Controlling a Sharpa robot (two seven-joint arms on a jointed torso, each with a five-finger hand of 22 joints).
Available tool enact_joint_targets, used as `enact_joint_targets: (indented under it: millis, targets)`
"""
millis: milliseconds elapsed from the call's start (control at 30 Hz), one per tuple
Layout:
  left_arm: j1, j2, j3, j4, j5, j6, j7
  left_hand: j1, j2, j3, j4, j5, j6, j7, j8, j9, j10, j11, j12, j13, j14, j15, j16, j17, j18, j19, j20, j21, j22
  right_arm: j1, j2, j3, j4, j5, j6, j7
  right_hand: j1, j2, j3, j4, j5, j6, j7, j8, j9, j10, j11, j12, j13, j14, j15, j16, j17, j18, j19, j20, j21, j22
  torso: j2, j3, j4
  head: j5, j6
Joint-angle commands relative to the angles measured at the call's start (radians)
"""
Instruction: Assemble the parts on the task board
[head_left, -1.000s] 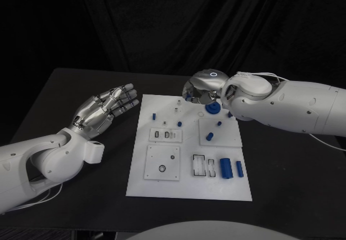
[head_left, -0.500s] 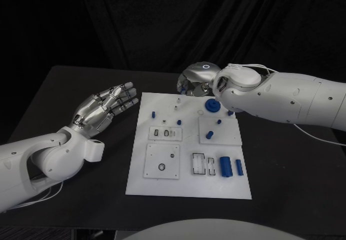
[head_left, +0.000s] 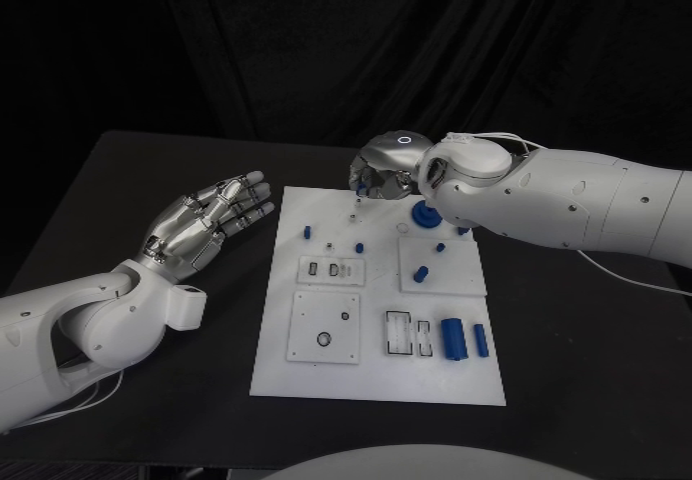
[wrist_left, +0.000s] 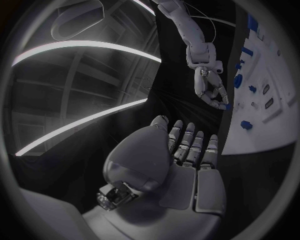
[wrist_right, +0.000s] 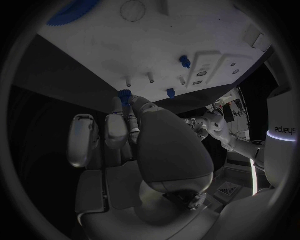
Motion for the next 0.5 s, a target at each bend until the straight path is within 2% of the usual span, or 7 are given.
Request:
enact_joint_targets:
  millis: [33,200,500]
  targets:
    - [0.002,0.003,0.001,0.001,-0.001,0.016,0.078,0.006,0.0,0.006,-0.001,0.006,0.001,0.006,-0.002,0.001,-0.003,0.004,-0.003,0.0,-0.001,0.007,0.005,0.001,-0.004,0.003,0.006,0.003,-0.001,-0.001,0.001,0.001,-0.001,-0.001,0.015,-0.012,-0.004,-0.003,-0.002,0.005,-0.002,-0.004,0.0,-0.003,0.001,0.015,-0.012,-0.005,0.001,0.006,0.002,0.007,0.002,-0.012,0.009,0.001,0.004,0.042,0.004,-0.0016,0.002,-0.001,0.002]
    - [0.002,0.002,0.001,-0.001,-0.001,0.016,0.078,0.006,0.0,0.006,-0.001,0.006,0.001,0.006,-0.002,0.001,-0.003,0.004,-0.003,0.0,-0.001,0.007,0.005,0.001,-0.004,0.003,0.006,0.003,-0.001,-0.004,0.0,0.001,-0.001,-0.001,0.018,-0.014,-0.005,-0.002,-0.002,0.006,-0.003,-0.005,0.001,-0.004,0.001,0.015,-0.012,-0.007,0.001,0.006,0.002,0.007,0.002,-0.012,0.008,0.001,0.003,0.041,0.003,-0.0014,0.0016,0.003,-0.002]
    - [0.002,0.001,0.001,-0.003,-0.001,0.017,0.076,0.007,0.001,0.009,-0.001,0.007,0.001,0.006,-0.002,0.002,-0.004,0.004,-0.003,0.0,0.001,0.007,0.006,0.001,-0.005,0.004,0.006,0.004,-0.001,-0.007,0.0,0.001,-0.003,-0.001,0.028,-0.018,-0.006,-0.002,-0.002,0.007,-0.005,-0.006,0.002,-0.006,0.002,0.015,-0.011,-0.009,0.0,0.005,0.003,0.006,0.001,-0.012,0.008,0.001,0.003,0.042,0.002,-0.0023,0.001,0.002,-0.007]
